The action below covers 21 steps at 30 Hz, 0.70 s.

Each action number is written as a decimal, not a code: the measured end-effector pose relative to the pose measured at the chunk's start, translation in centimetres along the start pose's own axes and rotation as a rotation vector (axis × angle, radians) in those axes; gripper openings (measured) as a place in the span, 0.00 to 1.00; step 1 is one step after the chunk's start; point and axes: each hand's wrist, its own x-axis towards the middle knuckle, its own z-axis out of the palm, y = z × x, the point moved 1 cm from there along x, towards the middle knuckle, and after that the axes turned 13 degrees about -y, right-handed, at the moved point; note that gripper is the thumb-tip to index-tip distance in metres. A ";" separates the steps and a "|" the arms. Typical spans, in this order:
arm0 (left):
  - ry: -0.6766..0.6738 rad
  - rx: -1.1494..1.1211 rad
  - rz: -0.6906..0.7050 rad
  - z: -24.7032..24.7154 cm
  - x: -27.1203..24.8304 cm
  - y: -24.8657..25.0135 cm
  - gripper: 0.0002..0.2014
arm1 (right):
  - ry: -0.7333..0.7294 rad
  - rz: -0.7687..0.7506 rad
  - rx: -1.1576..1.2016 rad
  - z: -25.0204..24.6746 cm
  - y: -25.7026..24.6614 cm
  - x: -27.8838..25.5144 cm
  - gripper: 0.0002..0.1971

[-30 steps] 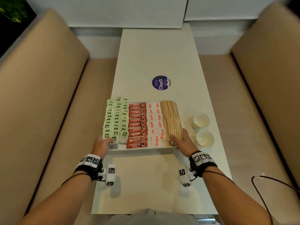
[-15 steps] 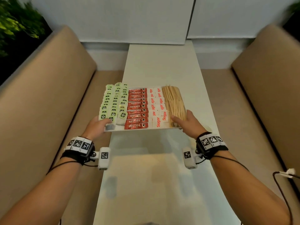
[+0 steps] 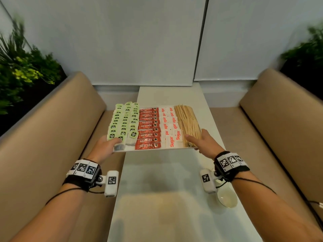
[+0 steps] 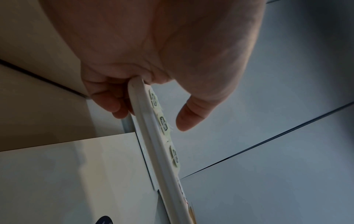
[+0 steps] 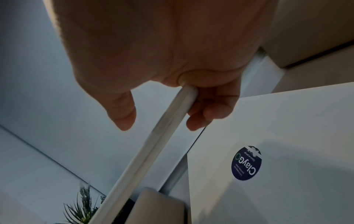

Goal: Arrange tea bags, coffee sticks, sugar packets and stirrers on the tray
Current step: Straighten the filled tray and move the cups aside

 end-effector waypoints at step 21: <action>0.036 -0.022 -0.046 1.7 11.4 -2.3 0.15 | 0.050 0.002 0.035 -1.1 3.7 11.2 0.34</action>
